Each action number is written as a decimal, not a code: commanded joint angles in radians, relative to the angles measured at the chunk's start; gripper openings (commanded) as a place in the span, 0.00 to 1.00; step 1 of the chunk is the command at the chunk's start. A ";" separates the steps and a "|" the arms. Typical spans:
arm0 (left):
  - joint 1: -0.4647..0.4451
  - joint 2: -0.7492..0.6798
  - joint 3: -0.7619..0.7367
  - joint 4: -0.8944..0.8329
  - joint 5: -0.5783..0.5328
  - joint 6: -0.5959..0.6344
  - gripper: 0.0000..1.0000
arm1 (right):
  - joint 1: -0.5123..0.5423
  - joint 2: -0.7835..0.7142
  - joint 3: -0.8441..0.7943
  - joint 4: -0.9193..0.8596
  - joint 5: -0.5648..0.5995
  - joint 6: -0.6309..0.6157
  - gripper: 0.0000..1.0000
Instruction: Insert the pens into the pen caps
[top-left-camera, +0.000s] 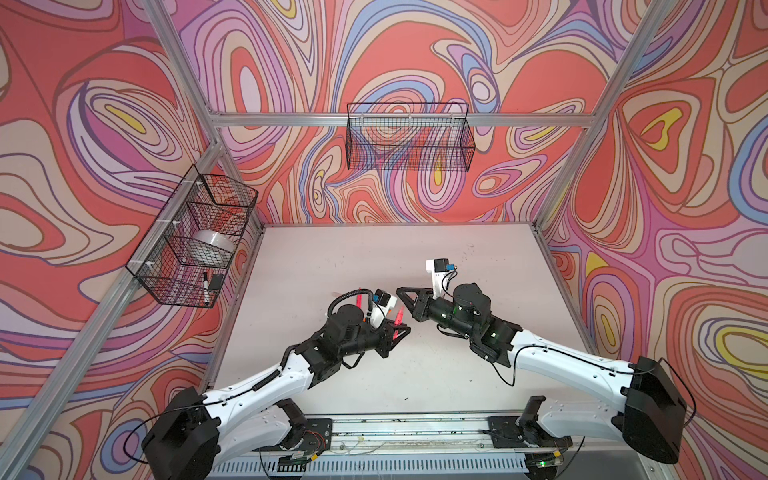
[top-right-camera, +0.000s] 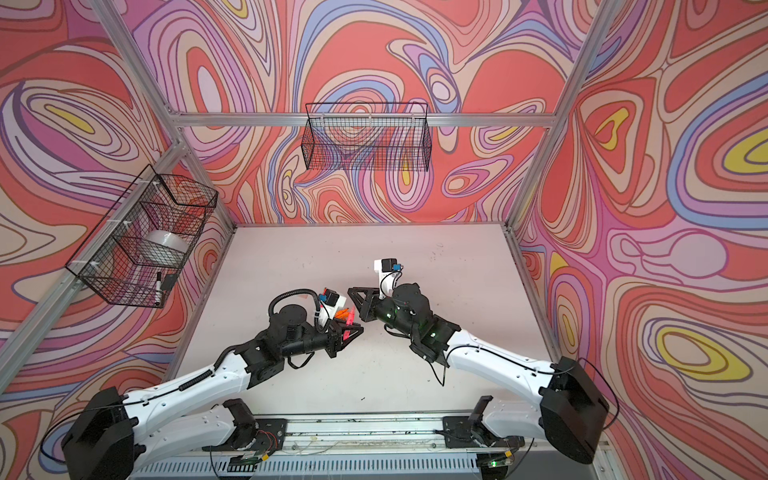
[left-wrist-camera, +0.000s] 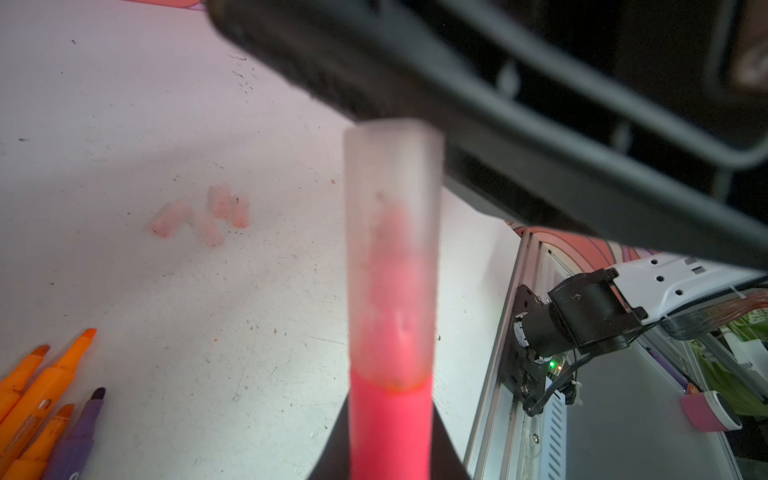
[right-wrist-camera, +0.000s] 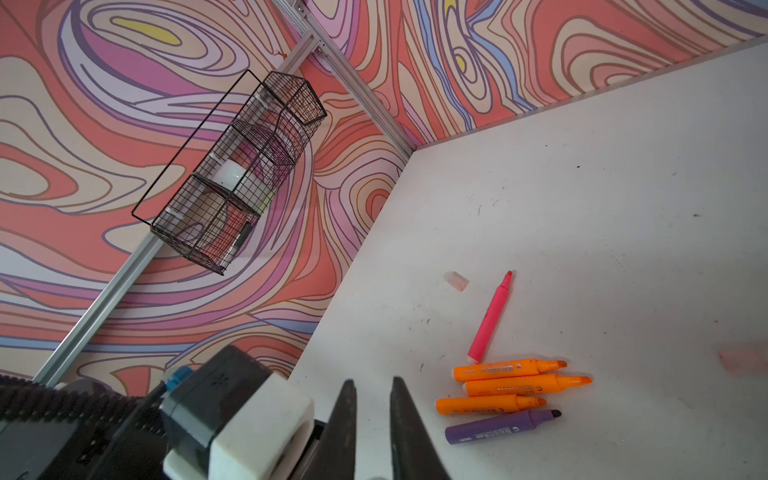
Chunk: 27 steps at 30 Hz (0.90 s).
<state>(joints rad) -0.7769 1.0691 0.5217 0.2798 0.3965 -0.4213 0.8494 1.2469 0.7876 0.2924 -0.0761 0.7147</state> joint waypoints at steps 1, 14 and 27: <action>0.004 0.004 0.026 0.009 -0.005 0.018 0.00 | 0.008 0.003 0.019 -0.063 -0.012 -0.011 0.22; 0.004 0.008 0.029 0.004 -0.007 0.021 0.00 | 0.011 0.011 0.025 -0.063 -0.011 -0.016 0.09; 0.013 -0.080 0.106 -0.103 -0.252 0.040 0.00 | 0.129 -0.038 -0.053 -0.088 0.127 -0.006 0.00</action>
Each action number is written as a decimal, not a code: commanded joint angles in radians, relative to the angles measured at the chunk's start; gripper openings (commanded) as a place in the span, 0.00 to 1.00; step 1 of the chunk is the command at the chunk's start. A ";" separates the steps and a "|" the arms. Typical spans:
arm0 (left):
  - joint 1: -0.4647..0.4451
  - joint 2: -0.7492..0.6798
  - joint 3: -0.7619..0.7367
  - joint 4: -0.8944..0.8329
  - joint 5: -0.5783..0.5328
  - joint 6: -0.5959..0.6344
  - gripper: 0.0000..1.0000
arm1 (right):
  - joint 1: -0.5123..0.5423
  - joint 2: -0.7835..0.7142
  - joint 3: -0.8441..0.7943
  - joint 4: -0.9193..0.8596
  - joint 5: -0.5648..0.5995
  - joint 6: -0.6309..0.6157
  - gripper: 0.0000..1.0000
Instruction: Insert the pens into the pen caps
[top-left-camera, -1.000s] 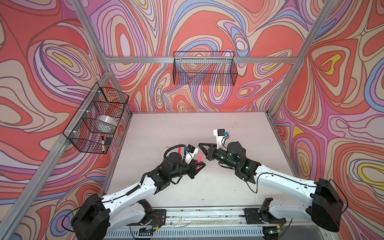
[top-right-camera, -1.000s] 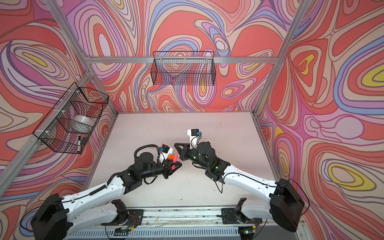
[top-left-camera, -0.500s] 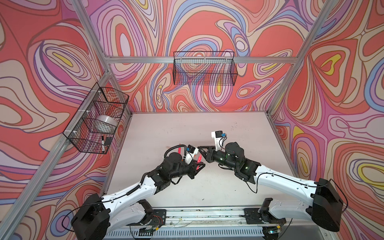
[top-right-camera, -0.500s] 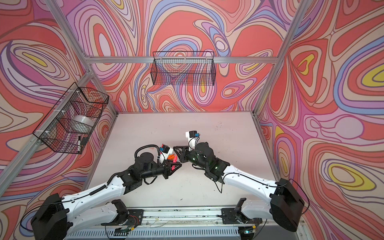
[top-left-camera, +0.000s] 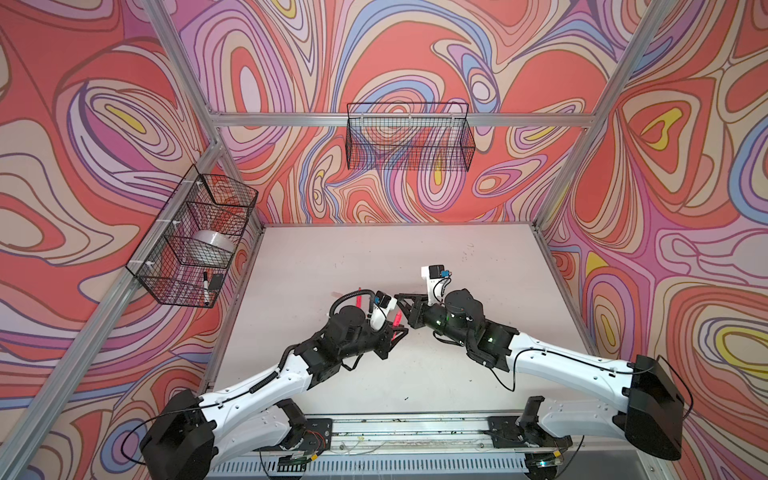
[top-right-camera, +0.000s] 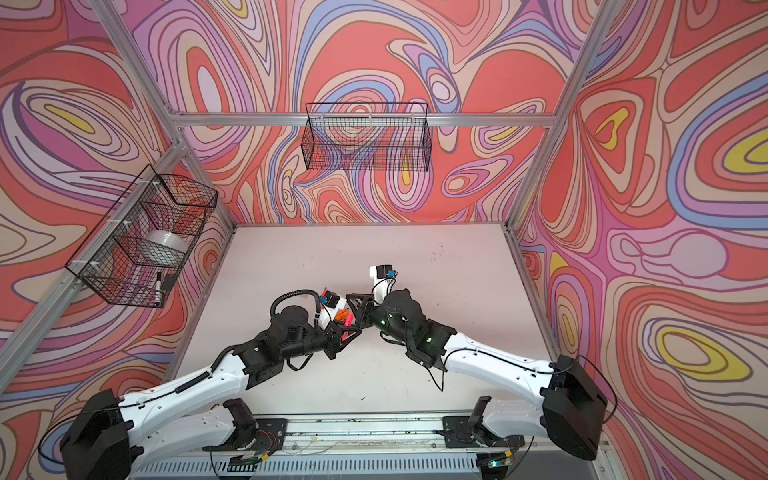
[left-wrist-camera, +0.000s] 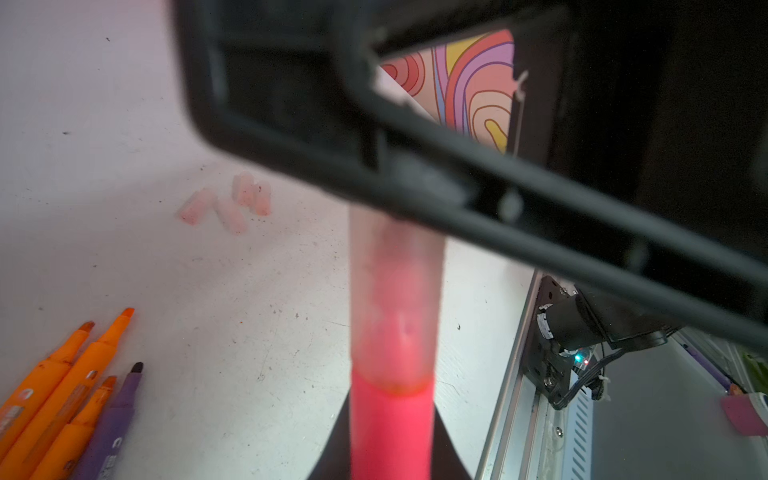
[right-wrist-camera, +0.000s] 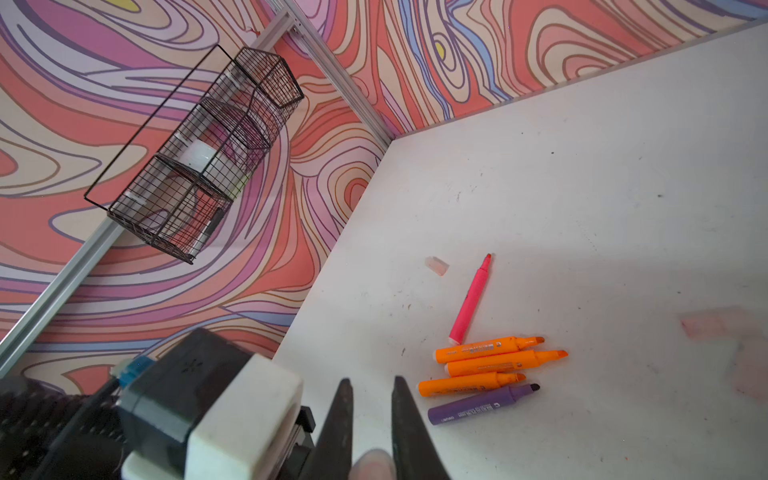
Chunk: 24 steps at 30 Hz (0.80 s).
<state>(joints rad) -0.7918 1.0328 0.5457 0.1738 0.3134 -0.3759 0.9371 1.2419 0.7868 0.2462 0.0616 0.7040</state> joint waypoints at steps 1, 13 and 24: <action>0.028 -0.046 0.100 -0.008 -0.196 0.004 0.00 | 0.044 -0.040 -0.071 -0.029 -0.006 0.011 0.00; 0.146 0.076 0.108 0.345 -0.022 -0.010 0.00 | 0.121 -0.107 -0.173 0.003 0.064 0.037 0.00; 0.264 0.061 0.215 0.222 0.067 0.032 0.00 | 0.166 -0.015 -0.152 0.086 0.049 0.016 0.00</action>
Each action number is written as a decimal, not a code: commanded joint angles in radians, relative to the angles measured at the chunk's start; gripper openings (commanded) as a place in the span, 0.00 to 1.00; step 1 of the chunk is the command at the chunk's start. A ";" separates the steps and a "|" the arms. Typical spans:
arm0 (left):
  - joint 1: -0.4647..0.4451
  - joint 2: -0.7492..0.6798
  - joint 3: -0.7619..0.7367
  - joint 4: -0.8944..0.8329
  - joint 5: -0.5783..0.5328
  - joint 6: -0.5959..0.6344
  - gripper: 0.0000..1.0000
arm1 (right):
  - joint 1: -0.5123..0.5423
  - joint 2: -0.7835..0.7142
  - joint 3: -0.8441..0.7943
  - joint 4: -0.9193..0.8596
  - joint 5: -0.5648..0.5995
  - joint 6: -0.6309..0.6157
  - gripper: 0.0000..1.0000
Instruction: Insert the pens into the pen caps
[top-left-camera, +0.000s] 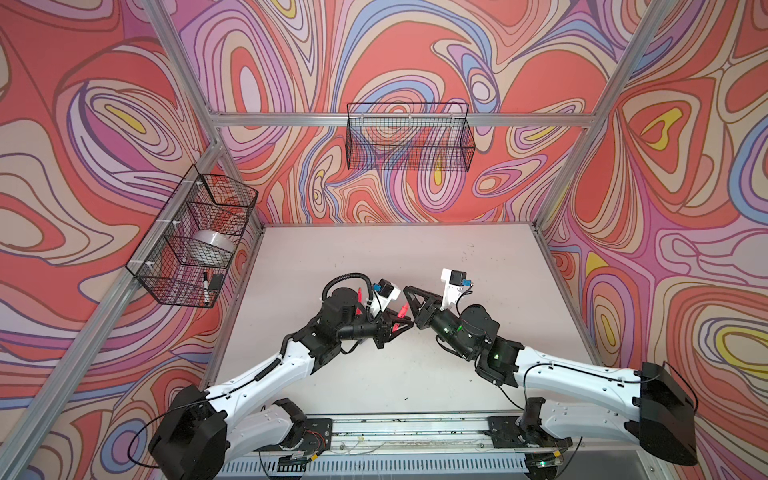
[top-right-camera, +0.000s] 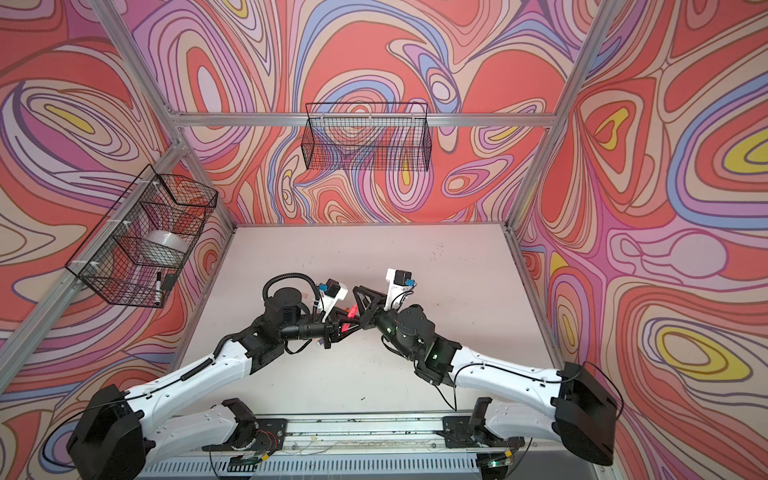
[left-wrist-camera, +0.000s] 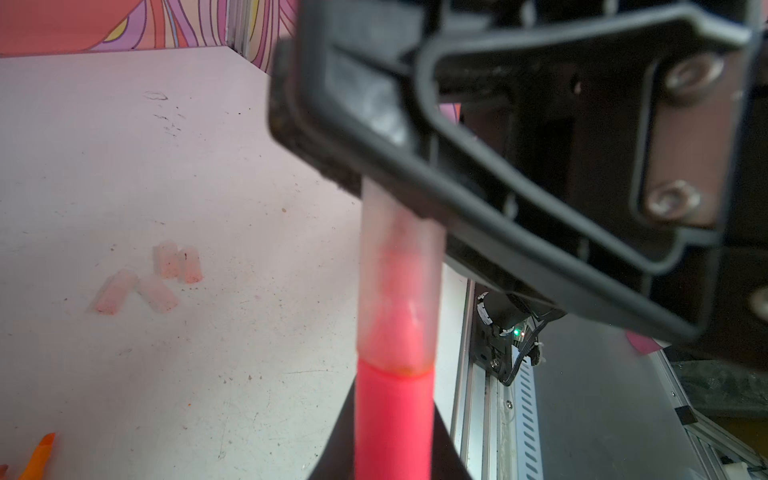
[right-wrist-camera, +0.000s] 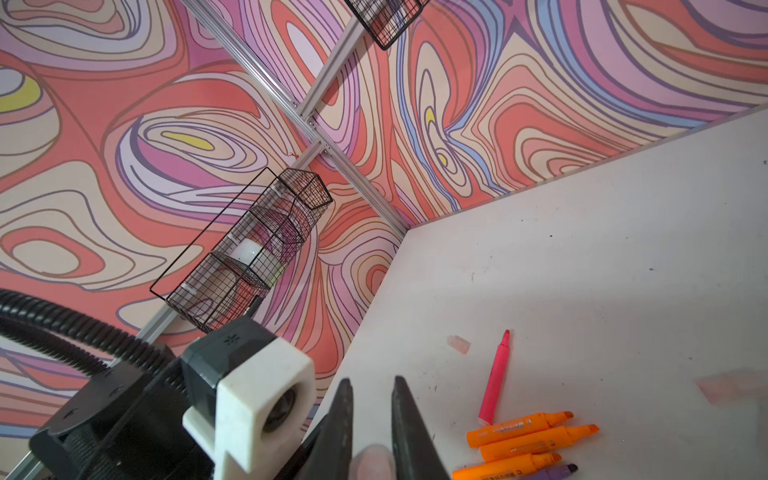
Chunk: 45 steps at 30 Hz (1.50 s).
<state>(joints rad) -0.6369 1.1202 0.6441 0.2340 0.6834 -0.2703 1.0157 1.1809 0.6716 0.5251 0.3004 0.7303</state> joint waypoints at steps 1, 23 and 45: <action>0.109 -0.032 0.122 0.148 -0.326 -0.053 0.00 | 0.087 0.061 -0.027 -0.199 -0.190 -0.004 0.00; 0.104 -0.160 0.021 0.083 -0.545 0.041 0.00 | 0.176 0.167 0.188 -0.479 0.083 0.057 0.08; 0.191 0.240 0.119 -0.270 -0.848 -0.135 0.00 | -0.139 -0.092 0.133 -0.807 0.299 -0.001 0.77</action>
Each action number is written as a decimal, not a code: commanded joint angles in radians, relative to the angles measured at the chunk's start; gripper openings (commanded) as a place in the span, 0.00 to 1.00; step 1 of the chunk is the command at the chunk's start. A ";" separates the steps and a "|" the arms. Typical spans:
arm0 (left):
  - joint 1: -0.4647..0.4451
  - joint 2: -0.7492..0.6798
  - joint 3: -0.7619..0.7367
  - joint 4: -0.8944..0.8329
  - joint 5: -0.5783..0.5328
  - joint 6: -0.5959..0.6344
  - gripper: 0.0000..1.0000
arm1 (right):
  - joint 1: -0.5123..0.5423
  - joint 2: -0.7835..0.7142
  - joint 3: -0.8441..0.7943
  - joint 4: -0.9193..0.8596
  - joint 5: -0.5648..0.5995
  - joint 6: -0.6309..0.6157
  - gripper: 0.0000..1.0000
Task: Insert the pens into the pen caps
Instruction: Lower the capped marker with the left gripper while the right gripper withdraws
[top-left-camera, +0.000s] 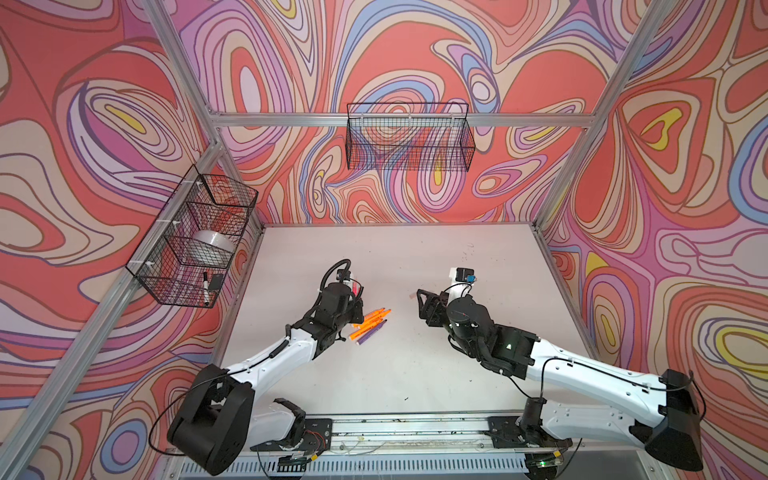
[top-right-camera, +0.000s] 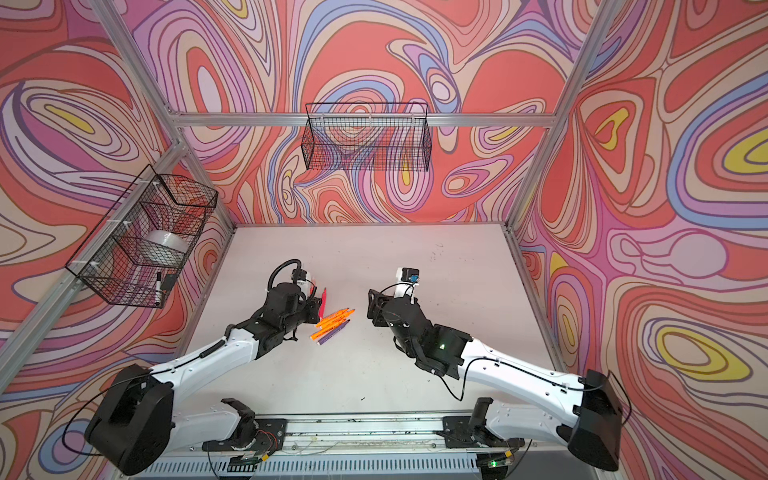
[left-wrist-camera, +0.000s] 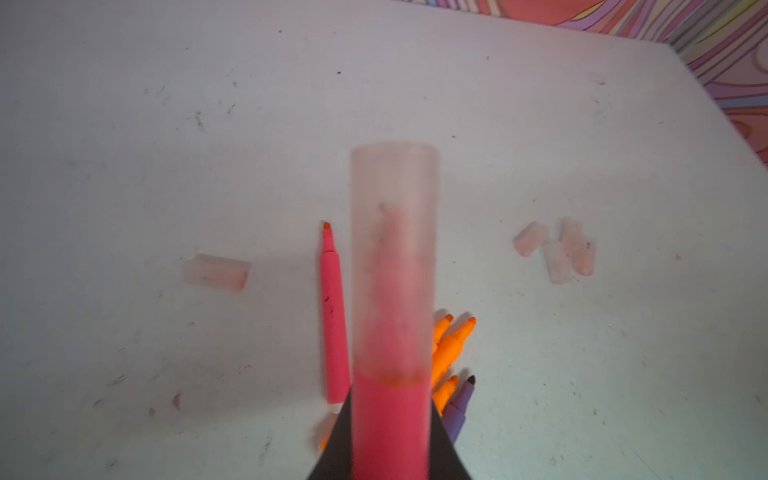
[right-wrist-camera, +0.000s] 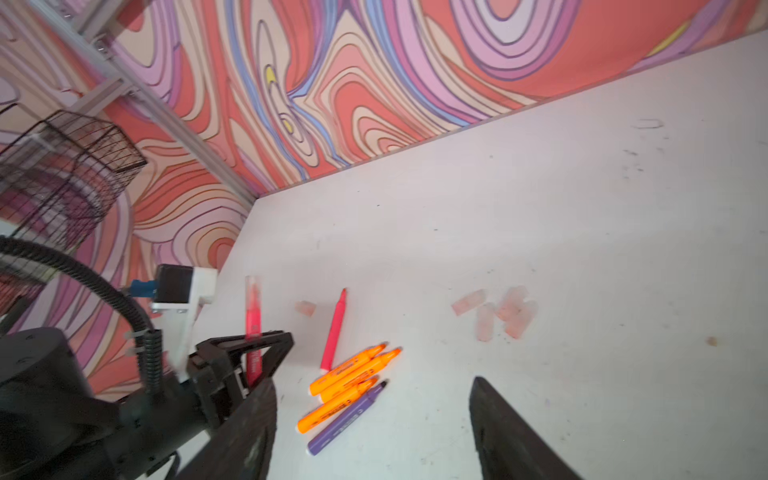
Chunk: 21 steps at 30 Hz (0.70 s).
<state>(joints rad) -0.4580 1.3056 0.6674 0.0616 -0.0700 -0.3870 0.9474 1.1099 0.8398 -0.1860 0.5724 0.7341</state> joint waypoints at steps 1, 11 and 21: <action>0.018 0.088 0.129 -0.122 -0.106 -0.013 0.00 | -0.112 -0.030 -0.048 -0.103 0.014 -0.009 0.77; 0.123 0.393 0.420 -0.252 -0.073 0.009 0.00 | -0.382 0.002 -0.092 -0.104 0.009 -0.094 0.82; 0.146 0.684 0.719 -0.412 -0.060 0.019 0.00 | -0.605 0.166 -0.106 -0.005 -0.024 -0.168 0.83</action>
<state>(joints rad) -0.3195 1.9244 1.3239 -0.2493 -0.1276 -0.3744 0.3866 1.2350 0.7464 -0.2337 0.5533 0.6060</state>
